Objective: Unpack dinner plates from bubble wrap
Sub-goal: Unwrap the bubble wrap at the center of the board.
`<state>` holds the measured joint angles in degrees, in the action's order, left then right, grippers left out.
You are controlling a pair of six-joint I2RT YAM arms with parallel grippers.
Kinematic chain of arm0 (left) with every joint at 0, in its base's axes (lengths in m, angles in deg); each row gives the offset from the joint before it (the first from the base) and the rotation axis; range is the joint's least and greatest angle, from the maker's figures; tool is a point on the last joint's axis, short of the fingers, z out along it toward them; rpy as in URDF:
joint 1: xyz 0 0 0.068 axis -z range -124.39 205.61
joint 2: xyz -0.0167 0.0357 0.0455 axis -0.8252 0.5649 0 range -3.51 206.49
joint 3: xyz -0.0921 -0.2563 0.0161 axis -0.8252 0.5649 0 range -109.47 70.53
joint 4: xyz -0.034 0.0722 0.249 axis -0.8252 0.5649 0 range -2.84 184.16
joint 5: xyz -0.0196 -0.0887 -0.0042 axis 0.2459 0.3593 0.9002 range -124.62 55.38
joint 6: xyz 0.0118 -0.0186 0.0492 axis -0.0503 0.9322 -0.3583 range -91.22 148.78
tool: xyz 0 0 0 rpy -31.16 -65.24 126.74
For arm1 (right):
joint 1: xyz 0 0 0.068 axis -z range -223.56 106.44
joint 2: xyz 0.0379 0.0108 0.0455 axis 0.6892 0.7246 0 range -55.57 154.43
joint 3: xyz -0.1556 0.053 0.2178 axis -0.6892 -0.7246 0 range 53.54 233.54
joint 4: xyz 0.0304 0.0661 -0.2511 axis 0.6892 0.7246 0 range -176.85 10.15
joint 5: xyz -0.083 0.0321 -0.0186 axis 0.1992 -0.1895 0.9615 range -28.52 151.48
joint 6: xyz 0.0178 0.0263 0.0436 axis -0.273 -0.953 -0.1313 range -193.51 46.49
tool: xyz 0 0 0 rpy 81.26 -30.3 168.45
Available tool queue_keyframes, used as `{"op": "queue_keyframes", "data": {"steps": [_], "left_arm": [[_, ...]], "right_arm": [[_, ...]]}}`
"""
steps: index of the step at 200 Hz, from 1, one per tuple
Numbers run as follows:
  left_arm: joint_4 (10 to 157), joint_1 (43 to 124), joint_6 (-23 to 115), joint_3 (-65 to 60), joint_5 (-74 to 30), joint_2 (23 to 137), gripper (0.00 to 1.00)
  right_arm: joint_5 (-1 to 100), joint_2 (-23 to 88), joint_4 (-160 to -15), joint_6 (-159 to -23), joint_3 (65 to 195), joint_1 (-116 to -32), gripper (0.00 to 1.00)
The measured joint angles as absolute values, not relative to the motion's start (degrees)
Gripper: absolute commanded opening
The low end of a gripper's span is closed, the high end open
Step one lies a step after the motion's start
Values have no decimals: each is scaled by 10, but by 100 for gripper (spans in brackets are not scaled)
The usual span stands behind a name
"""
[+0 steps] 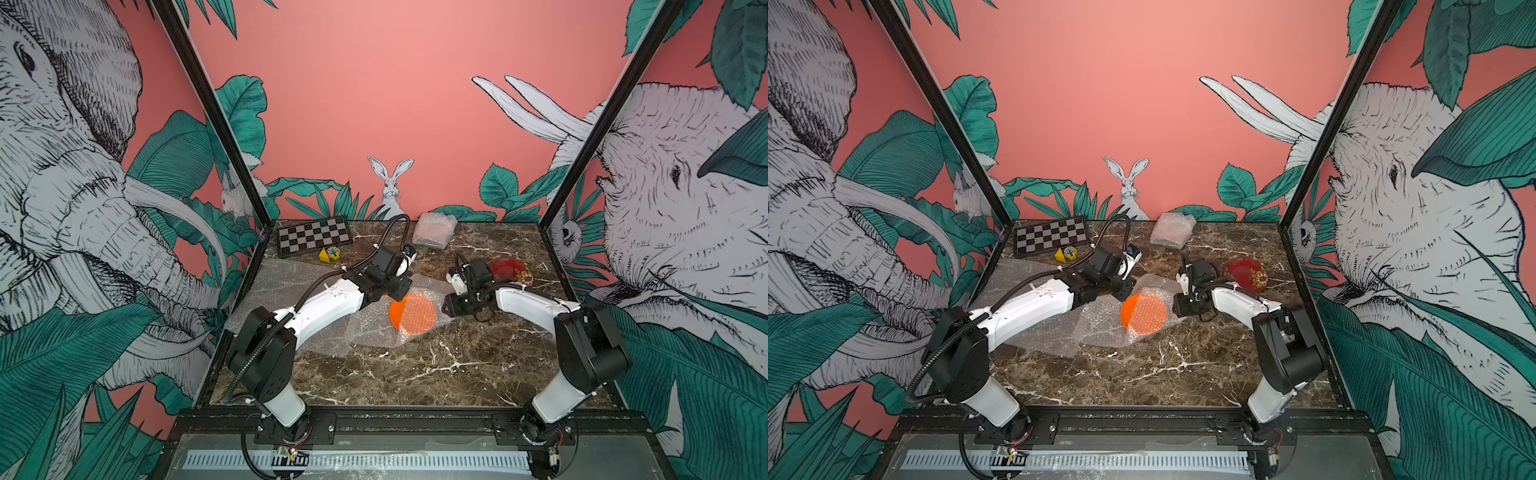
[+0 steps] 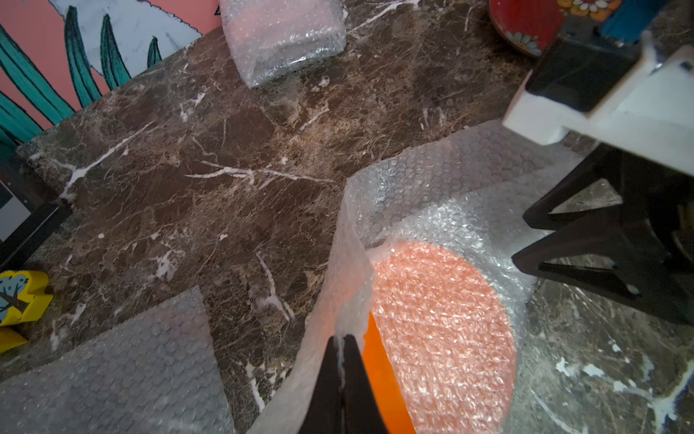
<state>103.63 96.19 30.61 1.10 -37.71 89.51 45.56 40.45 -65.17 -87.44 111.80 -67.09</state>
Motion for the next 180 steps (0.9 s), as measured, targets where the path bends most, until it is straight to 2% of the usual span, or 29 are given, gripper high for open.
{"op": "queue_keyframes", "data": {"steps": [120,180], "left_arm": [[1039,888,382,62,-386,894,0],[1040,872,403,69,-388,894,0]], "right_arm": [[516,480,-635,-861,1201,-671,46],[516,511,-622,-847,1244,-671,40]]}}
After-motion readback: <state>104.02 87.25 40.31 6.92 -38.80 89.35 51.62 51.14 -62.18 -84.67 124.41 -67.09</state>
